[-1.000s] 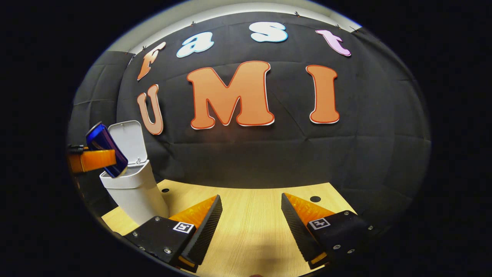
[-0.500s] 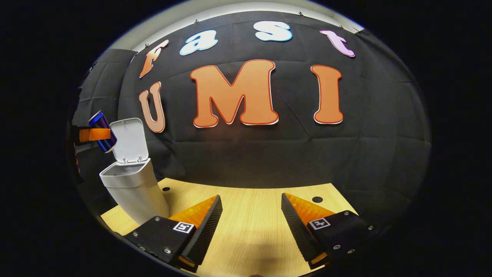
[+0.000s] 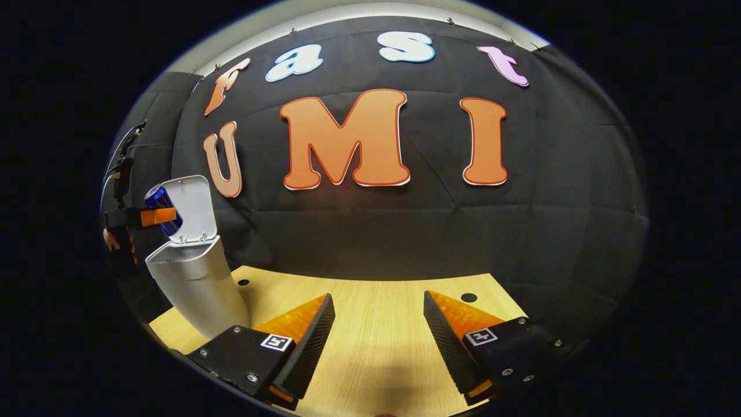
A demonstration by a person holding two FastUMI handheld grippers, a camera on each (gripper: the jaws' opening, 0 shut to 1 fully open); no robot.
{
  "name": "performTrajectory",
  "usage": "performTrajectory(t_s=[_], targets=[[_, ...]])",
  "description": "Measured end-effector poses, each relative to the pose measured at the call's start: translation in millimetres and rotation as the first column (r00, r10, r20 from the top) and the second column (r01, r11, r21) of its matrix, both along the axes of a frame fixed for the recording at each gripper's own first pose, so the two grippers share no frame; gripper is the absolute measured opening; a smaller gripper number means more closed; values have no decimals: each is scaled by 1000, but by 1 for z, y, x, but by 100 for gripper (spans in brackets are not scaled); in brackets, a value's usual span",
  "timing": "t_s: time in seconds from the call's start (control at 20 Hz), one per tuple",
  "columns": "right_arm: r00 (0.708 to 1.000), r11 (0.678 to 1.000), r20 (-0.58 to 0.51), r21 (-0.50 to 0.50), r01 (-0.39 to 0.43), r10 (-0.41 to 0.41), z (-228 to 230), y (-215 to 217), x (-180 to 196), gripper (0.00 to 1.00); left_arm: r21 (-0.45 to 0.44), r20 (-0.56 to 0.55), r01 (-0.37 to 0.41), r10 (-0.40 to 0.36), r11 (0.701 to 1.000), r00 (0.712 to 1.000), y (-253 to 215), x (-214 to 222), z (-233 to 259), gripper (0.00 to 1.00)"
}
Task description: Press the lid of the desktop garbage bin to open it, pick up the crumpled paper on the desktop and throw it into the bin, then pick up the pop can on the desktop and drop it into the bin, and finally close the garbage bin lid.
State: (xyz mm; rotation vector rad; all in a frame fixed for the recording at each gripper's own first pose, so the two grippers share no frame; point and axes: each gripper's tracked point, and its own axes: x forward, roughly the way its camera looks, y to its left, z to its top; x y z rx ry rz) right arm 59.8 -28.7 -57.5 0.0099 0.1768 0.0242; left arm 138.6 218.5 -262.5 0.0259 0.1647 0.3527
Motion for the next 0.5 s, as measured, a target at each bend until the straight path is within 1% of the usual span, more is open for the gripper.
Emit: performTrajectory(t_s=[0.1,0.2,0.3,0.4,0.5], targets=[[1000,1000,0,4,9,-9,0,-1,-2,92,-5,-12,-11,11,1000,1000,4,4,-7,82],[1000,1000,2,-1,17,-17,0,-5,-3,92,-14,-1,-24,24,1000,1000,6,5,-9,83],[1000,1000,3,-1,26,-26,0,-7,-4,92,-8,22,-29,29,1000,999,8,6,-3,84],[999,999,2,2,33,-33,0,-10,-6,92,8,58,-33,32,999,998,9,8,9,90],[999,999,2,4,36,-37,0,-11,-5,92,35,84,-29,26,999,996,7,12,22,89]])
